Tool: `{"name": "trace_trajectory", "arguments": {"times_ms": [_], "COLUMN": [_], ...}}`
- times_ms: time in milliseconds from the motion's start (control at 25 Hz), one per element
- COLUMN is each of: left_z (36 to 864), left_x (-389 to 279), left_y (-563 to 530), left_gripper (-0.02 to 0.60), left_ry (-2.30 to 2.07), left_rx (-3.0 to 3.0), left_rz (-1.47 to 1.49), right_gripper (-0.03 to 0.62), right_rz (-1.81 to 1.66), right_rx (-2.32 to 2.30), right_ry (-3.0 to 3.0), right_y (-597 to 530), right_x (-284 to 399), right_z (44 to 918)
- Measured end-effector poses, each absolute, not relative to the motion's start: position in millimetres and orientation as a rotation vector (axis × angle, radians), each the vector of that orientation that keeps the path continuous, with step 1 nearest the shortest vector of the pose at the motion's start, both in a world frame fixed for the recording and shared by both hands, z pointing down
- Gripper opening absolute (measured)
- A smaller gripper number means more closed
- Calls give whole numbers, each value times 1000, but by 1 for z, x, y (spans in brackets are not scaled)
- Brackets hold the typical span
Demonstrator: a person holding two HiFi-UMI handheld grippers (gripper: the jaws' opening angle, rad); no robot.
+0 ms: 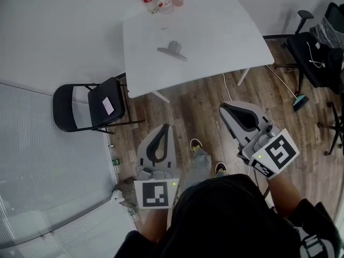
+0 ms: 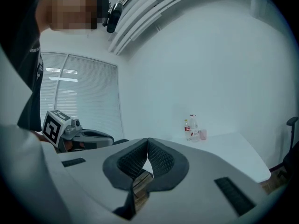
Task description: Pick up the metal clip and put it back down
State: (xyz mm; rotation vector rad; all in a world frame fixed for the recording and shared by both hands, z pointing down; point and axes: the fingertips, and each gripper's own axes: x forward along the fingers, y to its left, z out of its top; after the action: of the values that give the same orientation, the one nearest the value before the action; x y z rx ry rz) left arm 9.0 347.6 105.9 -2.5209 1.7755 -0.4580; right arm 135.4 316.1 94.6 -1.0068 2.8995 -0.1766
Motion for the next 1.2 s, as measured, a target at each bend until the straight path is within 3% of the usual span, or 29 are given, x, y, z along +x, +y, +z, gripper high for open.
{"name": "trace_trajectory", "arguments": {"times_ms": [1200], "left_z": [90], "left_x": [-105], "left_y": [243], "left_gripper": [23], "left_ry": [1742], "left_rx": [-2579], "left_rz": [-278], "right_gripper": [18], "right_rz": [-58], "right_rx": [-1071], "right_ry": [2953], "right_y": [216], "right_x": [11], "right_z": [64]}}
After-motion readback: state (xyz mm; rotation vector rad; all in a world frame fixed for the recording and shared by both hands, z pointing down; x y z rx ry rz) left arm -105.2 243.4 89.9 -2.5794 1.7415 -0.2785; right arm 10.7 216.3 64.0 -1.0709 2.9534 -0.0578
